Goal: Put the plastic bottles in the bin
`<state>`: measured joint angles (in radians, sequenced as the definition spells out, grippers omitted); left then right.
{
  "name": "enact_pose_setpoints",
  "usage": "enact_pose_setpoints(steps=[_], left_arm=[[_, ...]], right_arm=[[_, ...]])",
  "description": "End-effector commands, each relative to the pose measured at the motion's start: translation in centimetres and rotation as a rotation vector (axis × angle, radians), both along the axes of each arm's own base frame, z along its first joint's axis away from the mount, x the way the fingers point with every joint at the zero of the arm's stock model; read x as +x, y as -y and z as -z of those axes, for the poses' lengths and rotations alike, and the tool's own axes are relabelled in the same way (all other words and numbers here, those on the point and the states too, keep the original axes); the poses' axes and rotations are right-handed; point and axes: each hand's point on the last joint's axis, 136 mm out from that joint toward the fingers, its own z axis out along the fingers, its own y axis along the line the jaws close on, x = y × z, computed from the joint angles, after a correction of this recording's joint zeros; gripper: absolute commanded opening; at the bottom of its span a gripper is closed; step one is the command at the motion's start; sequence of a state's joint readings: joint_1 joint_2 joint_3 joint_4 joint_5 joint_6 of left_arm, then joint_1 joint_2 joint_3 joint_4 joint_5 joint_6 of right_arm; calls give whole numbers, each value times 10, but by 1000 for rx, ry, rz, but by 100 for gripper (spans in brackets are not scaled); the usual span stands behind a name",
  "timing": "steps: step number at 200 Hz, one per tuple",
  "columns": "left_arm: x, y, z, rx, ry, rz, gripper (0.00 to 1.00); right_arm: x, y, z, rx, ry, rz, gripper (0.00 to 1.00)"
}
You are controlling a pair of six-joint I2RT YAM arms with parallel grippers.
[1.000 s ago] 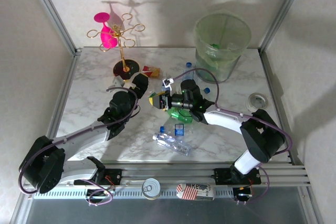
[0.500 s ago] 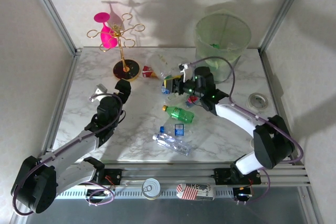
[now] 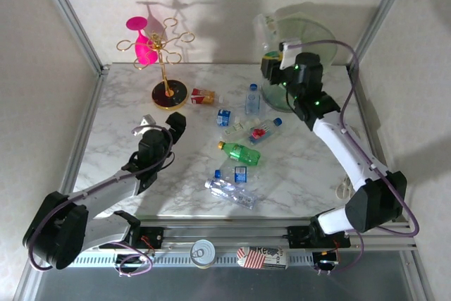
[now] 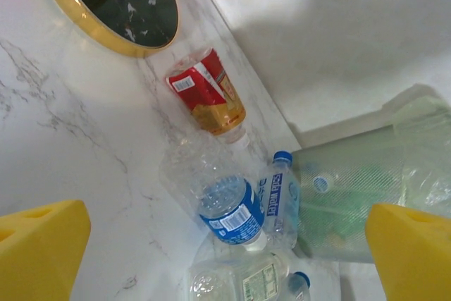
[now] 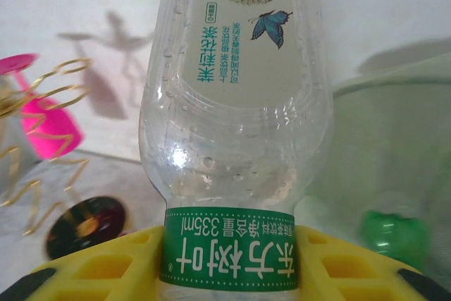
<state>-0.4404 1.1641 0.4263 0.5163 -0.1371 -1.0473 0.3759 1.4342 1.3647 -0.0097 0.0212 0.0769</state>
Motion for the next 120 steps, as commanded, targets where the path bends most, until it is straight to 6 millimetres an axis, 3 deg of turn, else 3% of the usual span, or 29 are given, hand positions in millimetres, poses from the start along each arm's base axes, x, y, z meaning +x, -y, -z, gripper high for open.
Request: enact_pose_setpoints(steps=[1, 29, 62, 120], left_arm=[[9, 15, -19, -27, 45, 62, 100], [10, 20, -17, -21, 35, 79, 100], [9, 20, -19, -14, 38, 78, 100], [8, 20, -23, -1, 41, 78, 100]], right_arm=[[20, 28, -13, -31, 6, 102, 35], [43, 50, -16, -47, -10, 172, 35], [65, 64, 1, -63, -84, 211, 35], [87, 76, 34, -105, -175, 264, 39]])
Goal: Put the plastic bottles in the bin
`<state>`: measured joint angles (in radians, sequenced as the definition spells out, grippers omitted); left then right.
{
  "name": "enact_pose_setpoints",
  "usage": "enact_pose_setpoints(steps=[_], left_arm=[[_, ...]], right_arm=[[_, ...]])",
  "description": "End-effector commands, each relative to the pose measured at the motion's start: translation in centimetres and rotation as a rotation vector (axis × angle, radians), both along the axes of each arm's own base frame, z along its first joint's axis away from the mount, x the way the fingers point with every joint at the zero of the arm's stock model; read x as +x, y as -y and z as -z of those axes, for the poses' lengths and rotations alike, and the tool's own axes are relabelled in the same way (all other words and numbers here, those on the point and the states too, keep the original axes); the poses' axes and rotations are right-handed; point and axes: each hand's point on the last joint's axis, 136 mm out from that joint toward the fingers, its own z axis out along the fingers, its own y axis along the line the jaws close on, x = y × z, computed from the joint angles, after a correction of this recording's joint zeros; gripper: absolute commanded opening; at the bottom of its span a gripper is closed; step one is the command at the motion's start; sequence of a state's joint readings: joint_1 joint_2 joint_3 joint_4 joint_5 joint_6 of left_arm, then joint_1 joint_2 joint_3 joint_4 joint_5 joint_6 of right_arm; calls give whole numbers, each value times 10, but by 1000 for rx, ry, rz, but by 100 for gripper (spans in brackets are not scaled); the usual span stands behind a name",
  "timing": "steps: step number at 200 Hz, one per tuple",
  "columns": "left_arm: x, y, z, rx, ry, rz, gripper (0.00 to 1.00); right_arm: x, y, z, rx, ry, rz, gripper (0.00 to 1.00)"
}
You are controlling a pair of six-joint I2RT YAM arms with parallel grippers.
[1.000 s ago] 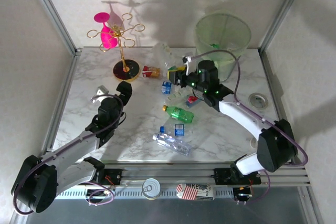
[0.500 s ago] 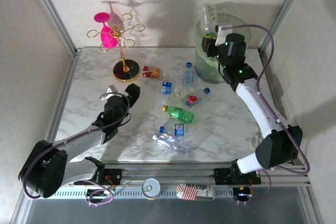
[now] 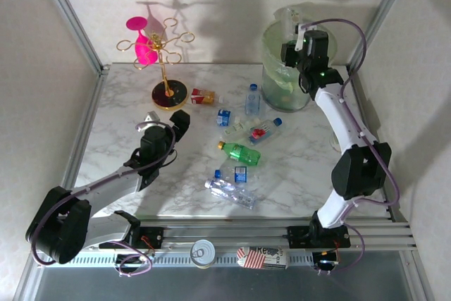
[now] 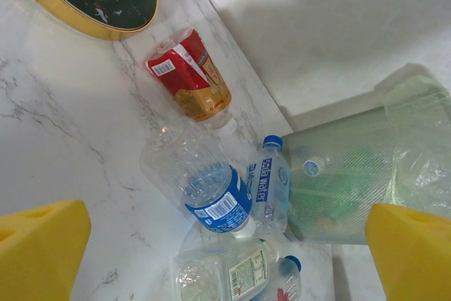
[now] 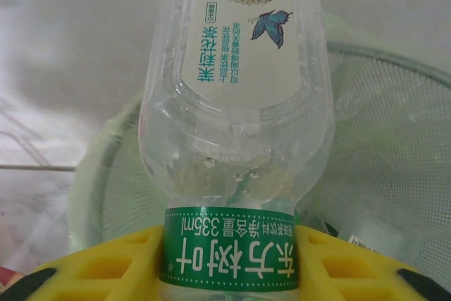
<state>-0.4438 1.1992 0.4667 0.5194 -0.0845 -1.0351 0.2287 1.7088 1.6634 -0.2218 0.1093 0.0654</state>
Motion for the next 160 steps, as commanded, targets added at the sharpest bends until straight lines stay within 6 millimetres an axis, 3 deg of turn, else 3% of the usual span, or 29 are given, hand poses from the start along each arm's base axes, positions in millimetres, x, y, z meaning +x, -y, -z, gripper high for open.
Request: enact_pose_setpoints(steps=[1, 17, 40, 62, 85, 128, 160], left_arm=[[1, 6, -17, 3, 37, 21, 100], [1, 7, -18, 4, 39, 23, 100], [2, 8, -19, 6, 39, 26, 100], [3, 9, -22, 12, 43, 27, 100], [5, 10, -25, 17, 49, 30, 100], [10, 15, -32, 17, 59, 40, 100], [12, 19, -32, 11, 55, 46, 100]], right_arm=[[6, 8, -4, -19, -7, 33, 39], [9, 9, 1, -26, -22, 39, 43], [10, 11, -5, -29, -10, 52, 58], [8, 11, -25, -25, 30, 49, 74], [-2, 10, -53, -8, 87, 30, 81], [-50, -17, -97, 79, 194, -143, 86], [-104, -49, -95, 176, 230, -333, 89]])
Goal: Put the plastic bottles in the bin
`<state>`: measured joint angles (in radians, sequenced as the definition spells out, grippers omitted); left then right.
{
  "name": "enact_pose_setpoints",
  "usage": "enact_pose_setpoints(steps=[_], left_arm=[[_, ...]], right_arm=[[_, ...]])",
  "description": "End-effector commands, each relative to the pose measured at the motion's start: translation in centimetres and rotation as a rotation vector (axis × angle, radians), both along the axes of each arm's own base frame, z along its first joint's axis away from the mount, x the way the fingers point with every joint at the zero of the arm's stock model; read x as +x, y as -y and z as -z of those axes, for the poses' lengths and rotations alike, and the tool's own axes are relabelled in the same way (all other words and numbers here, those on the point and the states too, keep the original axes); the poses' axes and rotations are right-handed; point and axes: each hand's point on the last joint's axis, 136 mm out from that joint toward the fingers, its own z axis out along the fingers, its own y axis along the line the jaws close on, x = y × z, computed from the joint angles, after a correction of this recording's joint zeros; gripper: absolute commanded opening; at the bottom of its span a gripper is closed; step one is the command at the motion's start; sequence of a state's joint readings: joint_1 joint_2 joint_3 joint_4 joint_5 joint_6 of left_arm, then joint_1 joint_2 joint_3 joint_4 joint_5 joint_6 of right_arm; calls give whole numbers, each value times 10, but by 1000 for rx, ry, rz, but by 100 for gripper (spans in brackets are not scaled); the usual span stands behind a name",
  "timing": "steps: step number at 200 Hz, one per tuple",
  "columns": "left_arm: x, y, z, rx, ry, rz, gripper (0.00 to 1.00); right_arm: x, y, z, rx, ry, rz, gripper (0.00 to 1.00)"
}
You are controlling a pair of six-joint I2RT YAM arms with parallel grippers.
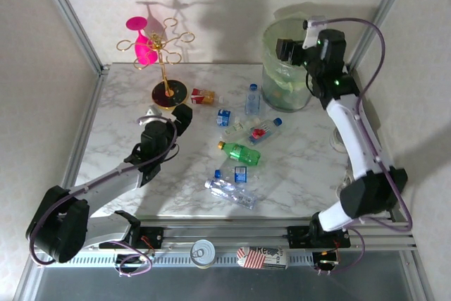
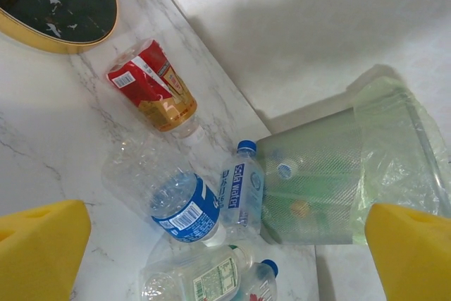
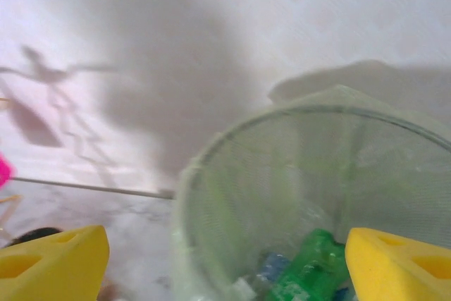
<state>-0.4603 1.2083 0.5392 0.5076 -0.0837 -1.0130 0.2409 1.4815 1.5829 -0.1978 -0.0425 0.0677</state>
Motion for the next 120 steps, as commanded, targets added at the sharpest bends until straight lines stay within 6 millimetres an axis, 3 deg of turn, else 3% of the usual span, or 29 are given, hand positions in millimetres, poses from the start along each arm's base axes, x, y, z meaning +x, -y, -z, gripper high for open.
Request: enact_pose_setpoints(steps=[1, 36, 61, 120], left_arm=[[3, 8, -5, 14, 3, 22, 100], [4, 16, -5, 0, -6, 43, 99], [3, 20, -7, 3, -9, 51, 100], [3, 12, -10, -15, -9, -4, 100]], right_arm=[[-42, -33, -16, 89, 72, -183, 89], [-107, -84, 15, 153, 46, -445, 90], [-150, -126, 58, 122, -36, -588, 98], [-239, -202, 172, 171, -285, -813, 99]])
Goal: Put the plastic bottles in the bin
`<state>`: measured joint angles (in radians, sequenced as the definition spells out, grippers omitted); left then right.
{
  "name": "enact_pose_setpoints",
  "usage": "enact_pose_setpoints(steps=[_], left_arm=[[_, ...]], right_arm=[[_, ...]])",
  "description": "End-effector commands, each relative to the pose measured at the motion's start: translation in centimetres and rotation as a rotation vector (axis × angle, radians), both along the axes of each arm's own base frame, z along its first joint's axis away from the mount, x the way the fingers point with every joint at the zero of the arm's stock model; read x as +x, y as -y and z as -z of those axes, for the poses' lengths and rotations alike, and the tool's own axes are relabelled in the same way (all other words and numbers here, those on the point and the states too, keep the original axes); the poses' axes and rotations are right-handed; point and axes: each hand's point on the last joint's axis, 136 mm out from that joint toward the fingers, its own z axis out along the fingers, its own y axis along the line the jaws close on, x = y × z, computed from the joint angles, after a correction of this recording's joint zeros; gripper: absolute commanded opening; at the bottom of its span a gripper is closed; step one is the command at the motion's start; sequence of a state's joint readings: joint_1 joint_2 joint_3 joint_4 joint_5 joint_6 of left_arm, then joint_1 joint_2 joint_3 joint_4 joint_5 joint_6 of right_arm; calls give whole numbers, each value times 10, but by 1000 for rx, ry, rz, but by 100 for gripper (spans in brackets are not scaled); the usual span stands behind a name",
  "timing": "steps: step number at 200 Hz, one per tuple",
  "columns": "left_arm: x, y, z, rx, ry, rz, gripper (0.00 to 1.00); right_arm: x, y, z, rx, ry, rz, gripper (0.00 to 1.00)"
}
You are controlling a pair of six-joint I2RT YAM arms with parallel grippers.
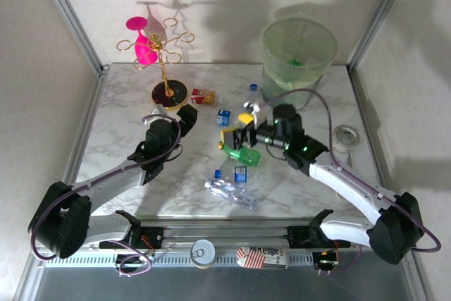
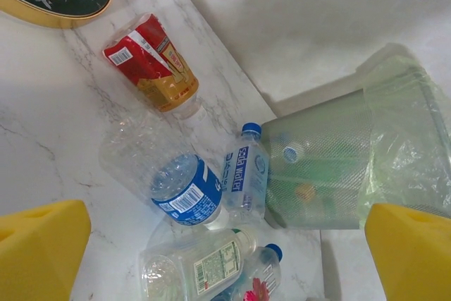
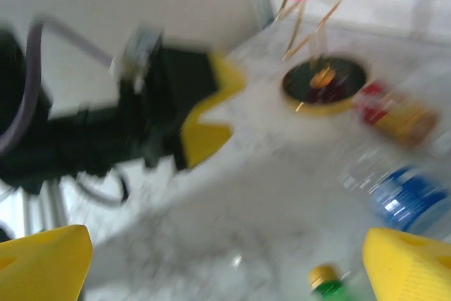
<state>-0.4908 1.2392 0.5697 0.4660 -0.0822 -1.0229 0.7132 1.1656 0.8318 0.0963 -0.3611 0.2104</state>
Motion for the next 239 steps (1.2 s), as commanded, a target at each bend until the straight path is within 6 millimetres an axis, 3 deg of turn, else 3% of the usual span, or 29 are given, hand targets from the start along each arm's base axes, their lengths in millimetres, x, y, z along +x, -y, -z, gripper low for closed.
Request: enact_pose_setpoints(steps=[1, 38, 64, 84, 139, 167, 239], left_arm=[[3, -2, -17, -25, 31, -34, 100], [3, -6, -18, -19, 31, -56, 100], [2, -8, -14, -16, 22, -63, 100], [3, -7, -9, -18, 14, -66, 100], [8, -2, -11, -19, 16, -51, 100], [8, -3, -10, -19, 14, -53, 100], [7, -4, -8, -9, 11, -58, 100]], right_arm=[[-32, -25, 16, 48, -47, -67, 99], [-83, -46, 67, -99, -157, -154, 99], [-113, -41, 105, -304, -215, -179, 97], [-123, -35, 124, -427, -226, -181, 96], [-117, -14, 151, -706, -159, -105, 94], [-124, -10, 165, -826, -147, -134, 91], [-121, 3, 198, -994, -117, -113, 88]])
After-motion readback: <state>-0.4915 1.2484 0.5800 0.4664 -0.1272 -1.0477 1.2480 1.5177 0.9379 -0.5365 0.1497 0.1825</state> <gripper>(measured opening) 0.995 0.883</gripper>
